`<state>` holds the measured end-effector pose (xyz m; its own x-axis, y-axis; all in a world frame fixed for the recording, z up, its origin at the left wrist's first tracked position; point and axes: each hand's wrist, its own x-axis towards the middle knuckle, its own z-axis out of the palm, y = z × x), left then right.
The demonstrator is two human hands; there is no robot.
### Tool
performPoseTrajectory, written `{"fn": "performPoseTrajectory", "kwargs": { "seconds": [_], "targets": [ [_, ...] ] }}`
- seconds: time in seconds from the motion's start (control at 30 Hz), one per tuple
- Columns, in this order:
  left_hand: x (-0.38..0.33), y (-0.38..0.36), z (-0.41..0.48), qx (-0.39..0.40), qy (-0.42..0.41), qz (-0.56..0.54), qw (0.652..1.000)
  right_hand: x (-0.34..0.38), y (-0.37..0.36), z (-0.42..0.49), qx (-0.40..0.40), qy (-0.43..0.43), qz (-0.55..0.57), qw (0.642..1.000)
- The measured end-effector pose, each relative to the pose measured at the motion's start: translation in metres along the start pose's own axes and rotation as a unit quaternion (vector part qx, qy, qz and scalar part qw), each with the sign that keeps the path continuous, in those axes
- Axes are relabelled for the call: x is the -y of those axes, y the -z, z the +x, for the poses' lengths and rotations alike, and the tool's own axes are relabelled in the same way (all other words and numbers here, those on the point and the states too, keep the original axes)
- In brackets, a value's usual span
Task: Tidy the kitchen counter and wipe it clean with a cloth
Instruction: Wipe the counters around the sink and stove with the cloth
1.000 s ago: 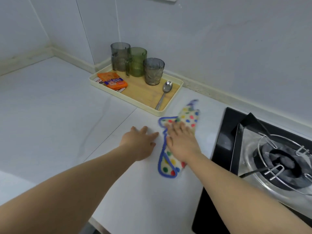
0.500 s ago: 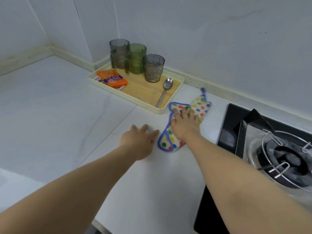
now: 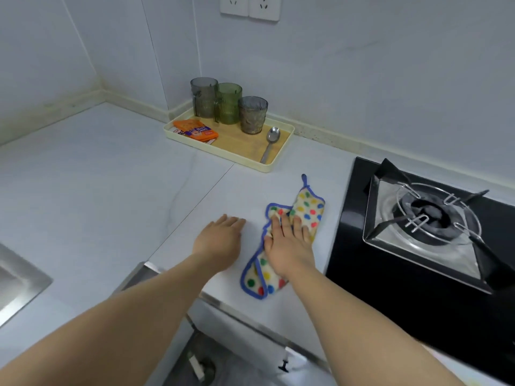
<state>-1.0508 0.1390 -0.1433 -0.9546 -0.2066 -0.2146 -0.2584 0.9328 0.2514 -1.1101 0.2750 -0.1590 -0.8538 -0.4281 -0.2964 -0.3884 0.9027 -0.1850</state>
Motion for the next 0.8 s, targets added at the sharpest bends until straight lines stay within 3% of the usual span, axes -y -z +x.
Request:
{"fn": "performPoseTrajectory", "kwargs": {
  "seconds": [0.5,0.8],
  "targets": [
    [0.015,-0.035,-0.168,0.004,-0.086,-0.031,0.996,0.009,-0.049,-0.173,-0.007,-0.07,-0.048,0.996],
    [0.024,0.003,-0.195,-0.007,-0.037,-0.067,0.997,0.035,-0.016,-0.194,-0.034,-0.1,0.076,0.991]
  ]
}}
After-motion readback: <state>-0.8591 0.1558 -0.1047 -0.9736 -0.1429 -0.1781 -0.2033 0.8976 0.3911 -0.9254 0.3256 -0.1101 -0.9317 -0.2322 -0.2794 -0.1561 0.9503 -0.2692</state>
